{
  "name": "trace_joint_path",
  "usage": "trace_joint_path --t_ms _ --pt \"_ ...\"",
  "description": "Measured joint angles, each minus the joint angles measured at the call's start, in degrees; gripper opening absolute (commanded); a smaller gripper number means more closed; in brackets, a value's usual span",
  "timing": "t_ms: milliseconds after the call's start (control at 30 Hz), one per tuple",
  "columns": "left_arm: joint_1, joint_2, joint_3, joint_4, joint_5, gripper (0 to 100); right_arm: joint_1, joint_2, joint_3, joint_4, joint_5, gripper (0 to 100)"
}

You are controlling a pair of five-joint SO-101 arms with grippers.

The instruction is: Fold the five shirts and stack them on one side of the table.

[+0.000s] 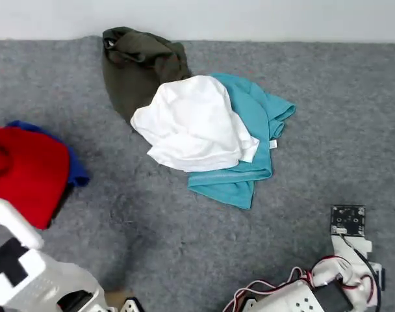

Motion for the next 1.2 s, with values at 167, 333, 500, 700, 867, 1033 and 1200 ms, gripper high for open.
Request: trace_joint_path --t_ms 167,333,500,700,867,1033,1200 --pt "3.25 1.41 -0.18 6.15 0.79 29 0.00 0.00 0.00 0.00 0.00 15.1" --pt "4.75 1.41 -8.35 11.16 6.33 29 0.00 0.00 0.00 0.00 0.00 15.1" --pt "18.11 1.32 -10.29 16.53 10.11 29 0.00 0.00 0.00 0.00 0.00 15.1" --pt "40.44 6.77 -3.52 16.70 21.63 29 0.09 0.00 0.00 0.00 0.00 15.1" --pt "57.23 18.02 -4.92 16.70 34.46 29 0.09 0.00 0.00 0.00 0.00 15.1" --pt "66.20 31.82 -14.86 16.70 40.79 27 0.09 0.00 0.00 0.00 0.00 15.1" --pt "67.16 47.03 -29.45 16.70 41.41 1 0.09 0.00 0.00 0.00 0.00 15.1"
